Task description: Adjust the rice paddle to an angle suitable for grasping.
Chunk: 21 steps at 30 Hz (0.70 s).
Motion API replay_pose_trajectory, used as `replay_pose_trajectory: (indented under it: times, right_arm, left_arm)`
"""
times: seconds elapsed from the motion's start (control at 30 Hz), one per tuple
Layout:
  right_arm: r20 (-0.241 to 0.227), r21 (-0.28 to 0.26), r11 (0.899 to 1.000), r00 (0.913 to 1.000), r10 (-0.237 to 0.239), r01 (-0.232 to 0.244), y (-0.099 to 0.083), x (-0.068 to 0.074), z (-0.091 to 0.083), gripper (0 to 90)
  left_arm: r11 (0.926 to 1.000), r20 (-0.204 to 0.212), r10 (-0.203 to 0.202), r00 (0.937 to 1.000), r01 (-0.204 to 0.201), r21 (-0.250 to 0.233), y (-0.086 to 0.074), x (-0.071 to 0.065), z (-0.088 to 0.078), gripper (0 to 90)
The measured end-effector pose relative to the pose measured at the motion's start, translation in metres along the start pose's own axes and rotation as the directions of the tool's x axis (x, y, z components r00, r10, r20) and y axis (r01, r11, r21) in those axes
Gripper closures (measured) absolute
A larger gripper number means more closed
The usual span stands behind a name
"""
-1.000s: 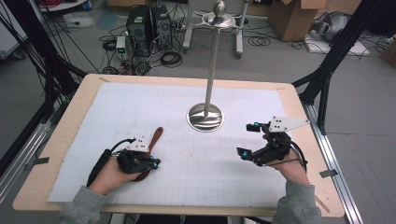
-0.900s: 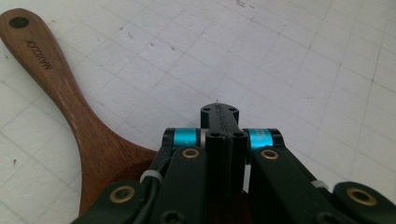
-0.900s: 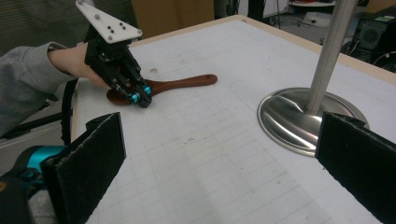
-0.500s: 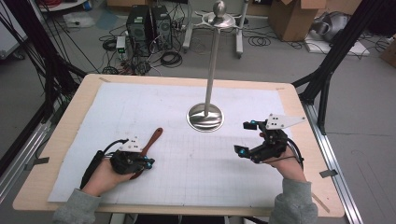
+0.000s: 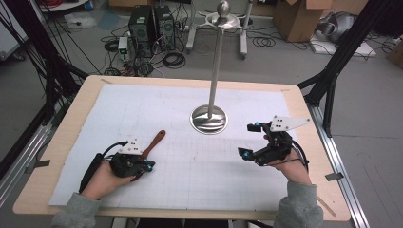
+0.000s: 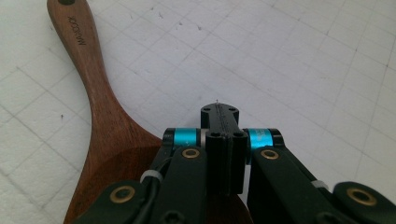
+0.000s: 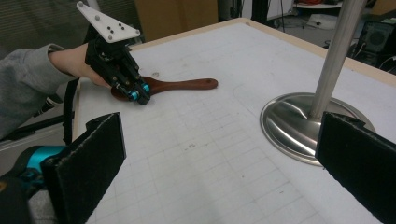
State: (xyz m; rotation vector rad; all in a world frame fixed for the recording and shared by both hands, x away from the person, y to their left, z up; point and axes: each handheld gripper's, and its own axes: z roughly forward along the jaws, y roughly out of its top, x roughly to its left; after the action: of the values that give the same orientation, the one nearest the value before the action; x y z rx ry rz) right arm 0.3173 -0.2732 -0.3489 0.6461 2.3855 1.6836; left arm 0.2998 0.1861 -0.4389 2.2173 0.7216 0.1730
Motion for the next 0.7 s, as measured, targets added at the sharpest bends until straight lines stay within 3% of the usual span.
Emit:
replay_pose_trajectory:
  times: [0.3, 0.7]
  right_arm:
    - [-0.007, 0.011, 1.000, 1.0000, 0.002, -0.002, 0.000, 0.000, 0.002, 0.4]
    - [-0.004, 0.006, 1.000, 1.0000, 0.002, -0.002, 0.000, 0.000, 0.002, 0.4]
  left_arm:
    - [0.9999, -0.021, -0.003, 0.9998, 0.003, 0.011, 0.000, 0.001, -0.002, 89.1]
    - [0.9995, -0.052, -0.030, 0.9982, 0.031, 0.009, -0.008, 0.015, -0.013, 89.1]
